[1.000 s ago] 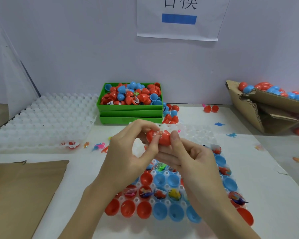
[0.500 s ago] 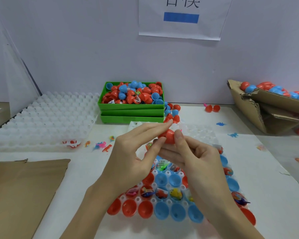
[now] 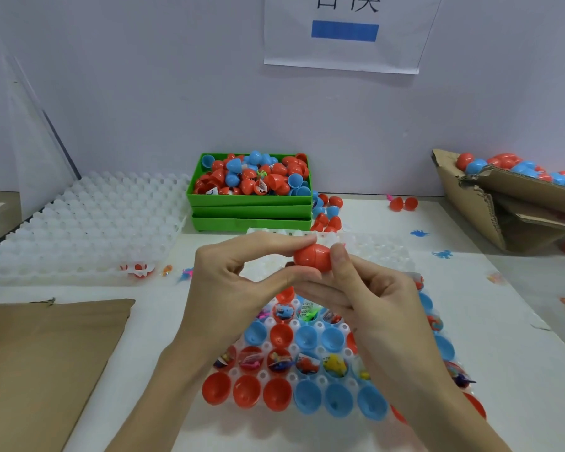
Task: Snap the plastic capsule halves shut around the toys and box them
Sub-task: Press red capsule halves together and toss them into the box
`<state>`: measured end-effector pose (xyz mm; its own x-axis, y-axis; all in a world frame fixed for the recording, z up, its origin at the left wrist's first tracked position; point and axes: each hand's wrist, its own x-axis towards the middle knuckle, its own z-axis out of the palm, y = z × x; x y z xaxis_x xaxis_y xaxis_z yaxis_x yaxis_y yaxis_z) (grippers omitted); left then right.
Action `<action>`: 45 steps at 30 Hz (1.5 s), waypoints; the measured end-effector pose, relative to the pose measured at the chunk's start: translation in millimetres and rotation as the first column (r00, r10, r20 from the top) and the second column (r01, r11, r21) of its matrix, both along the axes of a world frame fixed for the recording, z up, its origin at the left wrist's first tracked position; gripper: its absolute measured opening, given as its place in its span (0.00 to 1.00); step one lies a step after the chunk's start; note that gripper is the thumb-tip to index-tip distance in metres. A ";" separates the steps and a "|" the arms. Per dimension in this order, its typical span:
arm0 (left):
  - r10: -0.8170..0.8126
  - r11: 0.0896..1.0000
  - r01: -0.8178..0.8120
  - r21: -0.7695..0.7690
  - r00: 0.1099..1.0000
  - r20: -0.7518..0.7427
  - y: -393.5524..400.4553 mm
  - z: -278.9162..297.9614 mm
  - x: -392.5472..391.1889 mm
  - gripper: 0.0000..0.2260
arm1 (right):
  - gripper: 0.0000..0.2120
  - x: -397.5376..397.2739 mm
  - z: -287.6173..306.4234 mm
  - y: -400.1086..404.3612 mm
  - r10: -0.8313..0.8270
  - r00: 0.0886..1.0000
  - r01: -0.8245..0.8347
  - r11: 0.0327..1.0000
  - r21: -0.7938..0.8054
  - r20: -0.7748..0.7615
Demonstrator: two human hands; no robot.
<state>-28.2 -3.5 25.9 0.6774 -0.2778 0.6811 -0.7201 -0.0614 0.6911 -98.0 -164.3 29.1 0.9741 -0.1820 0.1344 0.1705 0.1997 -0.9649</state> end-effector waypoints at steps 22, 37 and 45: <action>-0.037 0.997 0.041 0.058 0.997 -0.066 2.9 0.0 2.7 0.14 | 0.12 -1.5 -4.8 7.0 -0.210 0.948 0.280 0.909 -0.310 0.241; 0.024 0.990 -0.029 0.135 0.999 0.042 -0.9 3.0 -0.3 0.16 | 0.15 -2.0 -2.0 5.9 -0.225 0.959 0.264 0.927 -0.268 0.170; 0.074 0.986 -0.098 0.137 0.982 0.173 -0.9 5.8 -4.3 0.19 | 0.19 1.8 2.2 -6.1 0.139 0.987 -0.113 0.958 0.263 -0.084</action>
<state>-32.5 -4.5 31.7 0.5833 -0.3273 0.7434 -0.8122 -0.2184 0.5410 -96.2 -170.5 31.3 0.9974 -0.0725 -0.0001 0.0331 0.4563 -0.8892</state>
